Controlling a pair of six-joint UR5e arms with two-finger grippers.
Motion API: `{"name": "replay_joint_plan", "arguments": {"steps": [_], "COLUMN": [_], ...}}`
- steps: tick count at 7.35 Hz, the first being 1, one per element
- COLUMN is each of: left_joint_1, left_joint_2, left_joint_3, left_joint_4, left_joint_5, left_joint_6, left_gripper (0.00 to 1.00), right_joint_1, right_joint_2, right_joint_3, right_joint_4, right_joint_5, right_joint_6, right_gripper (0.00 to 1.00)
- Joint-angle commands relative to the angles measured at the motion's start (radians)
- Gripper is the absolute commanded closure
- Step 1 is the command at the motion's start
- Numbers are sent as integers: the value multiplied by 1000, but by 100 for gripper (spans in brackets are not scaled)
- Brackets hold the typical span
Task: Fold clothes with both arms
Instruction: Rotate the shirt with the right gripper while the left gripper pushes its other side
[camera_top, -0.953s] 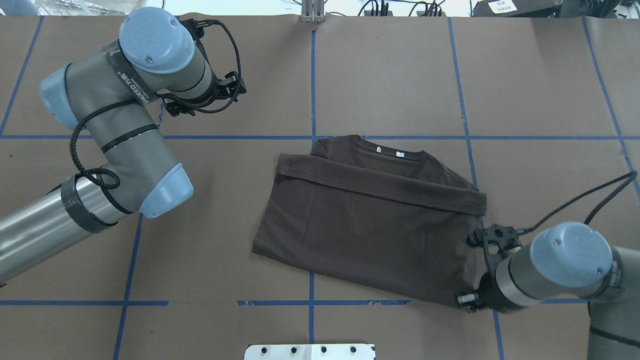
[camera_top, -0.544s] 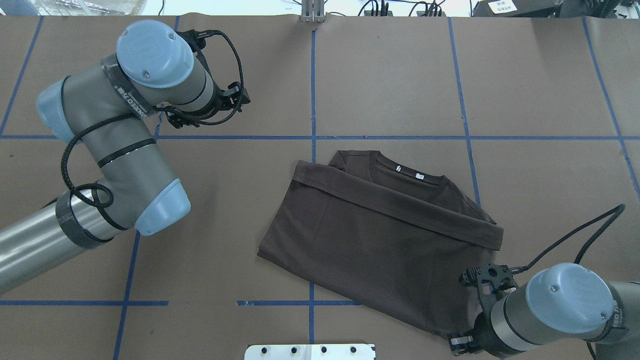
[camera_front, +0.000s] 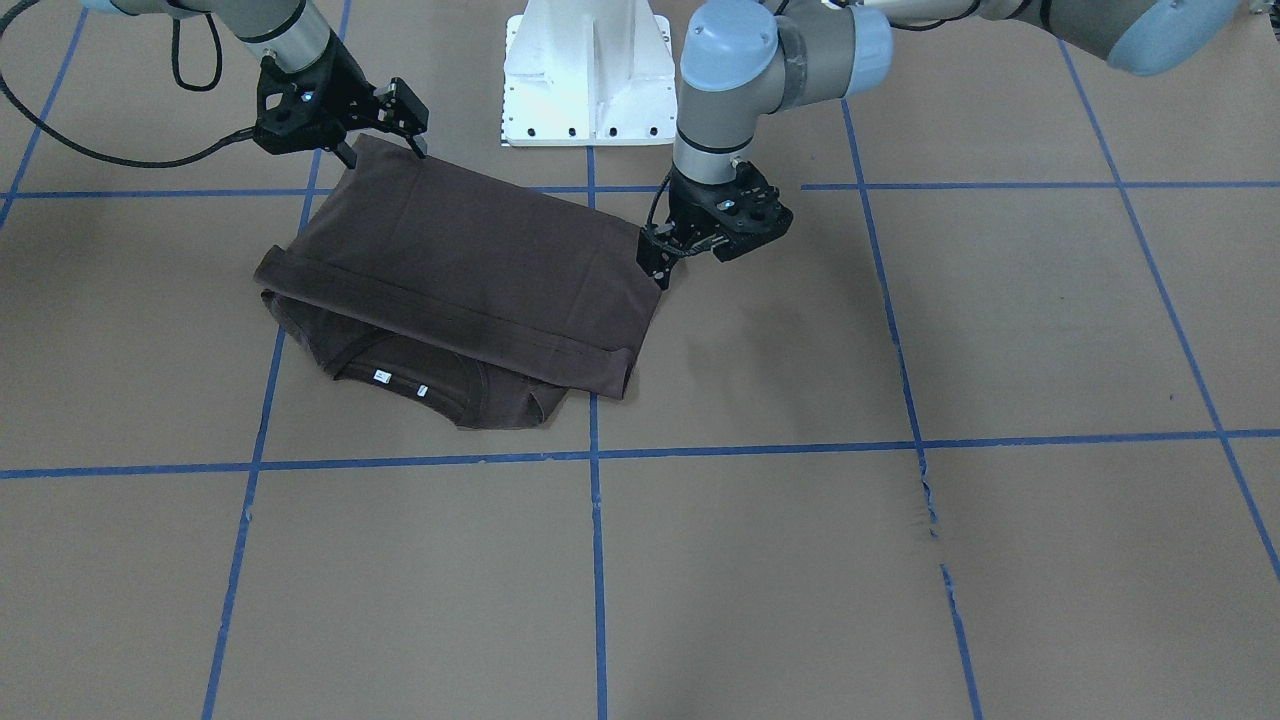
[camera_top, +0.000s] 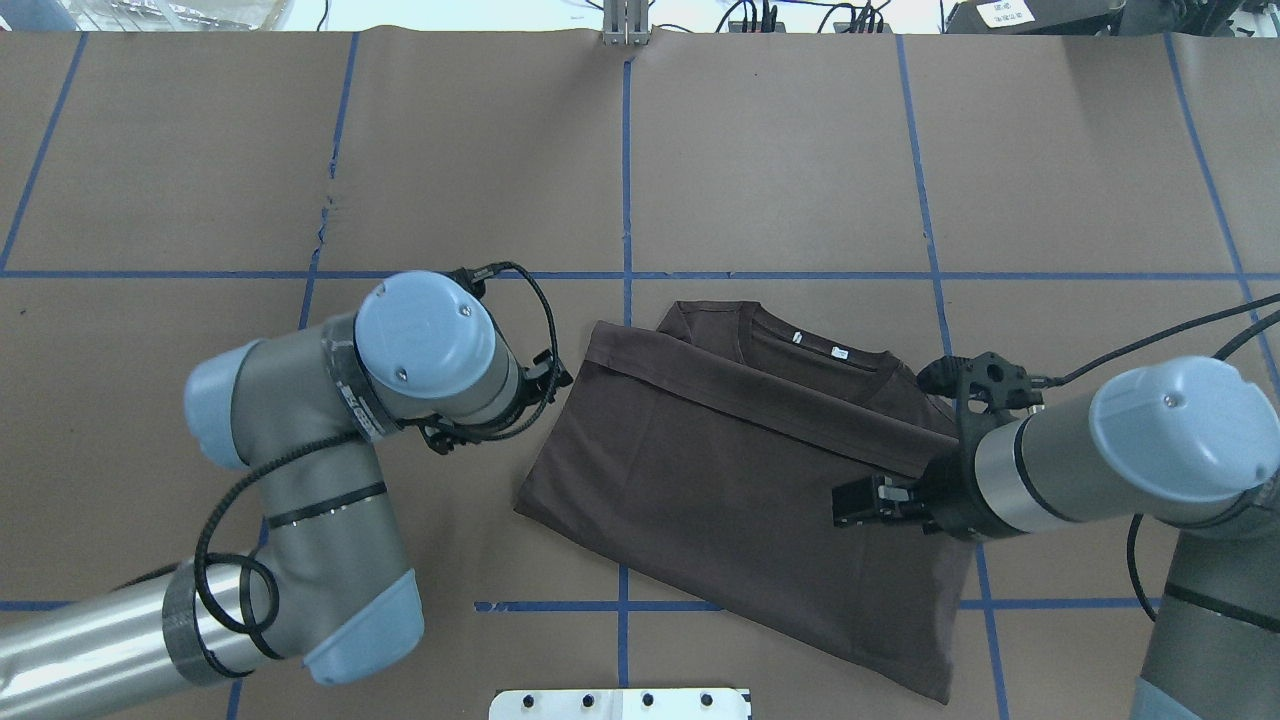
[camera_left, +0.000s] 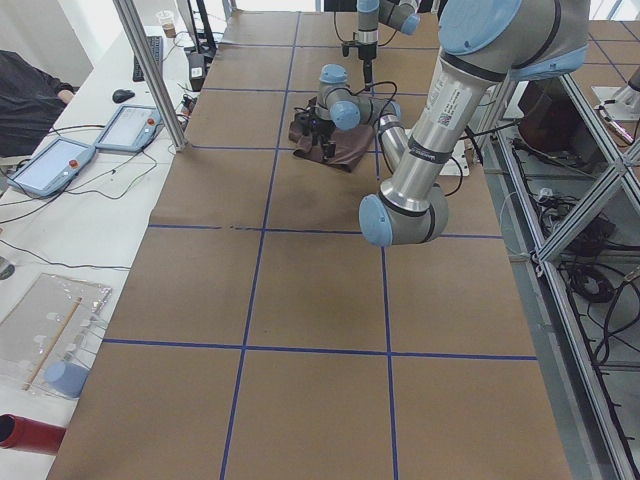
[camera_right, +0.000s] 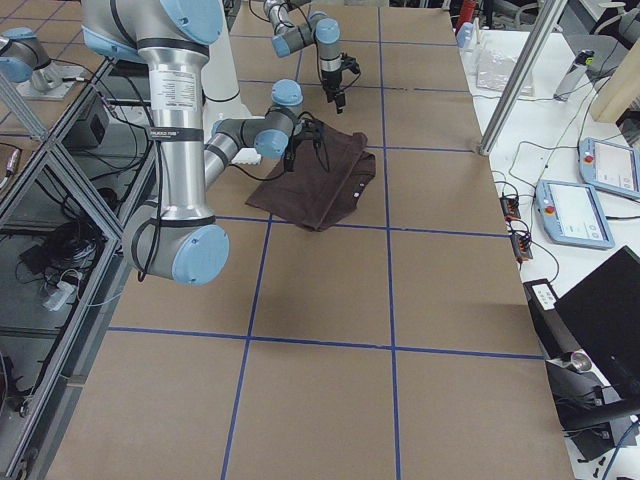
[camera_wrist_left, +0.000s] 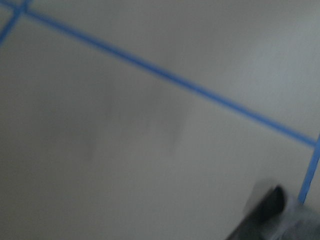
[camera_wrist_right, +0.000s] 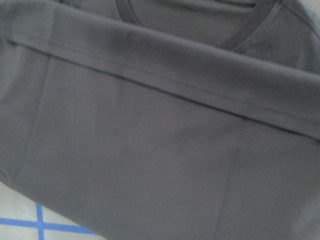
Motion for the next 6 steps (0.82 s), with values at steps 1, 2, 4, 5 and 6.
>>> {"name": "replay_joint_plan", "arguments": {"steps": [1, 2, 4, 5, 6], "left_joint_1": [87, 107, 118, 118, 116], "left_joint_2": [3, 13, 12, 12, 10], "left_joint_3": [4, 4, 41, 52, 52], "left_joint_4": [-1, -2, -27, -34, -34], "left_joint_5": [3, 3, 3, 5, 5], "left_joint_6": [-110, -133, -137, -135, -134], "left_gripper": [15, 19, 29, 31, 49], "right_joint_1": [59, 59, 59, 60, 62], "right_joint_2": [17, 15, 17, 15, 15], "right_joint_3": [-2, -2, -2, -2, -2], "right_joint_4": [0, 0, 0, 0, 0], "right_joint_5": [1, -2, -8, -8, -8], "right_joint_6": [-4, -4, -4, -4, -4], "right_gripper": [0, 0, 0, 0, 0]}}
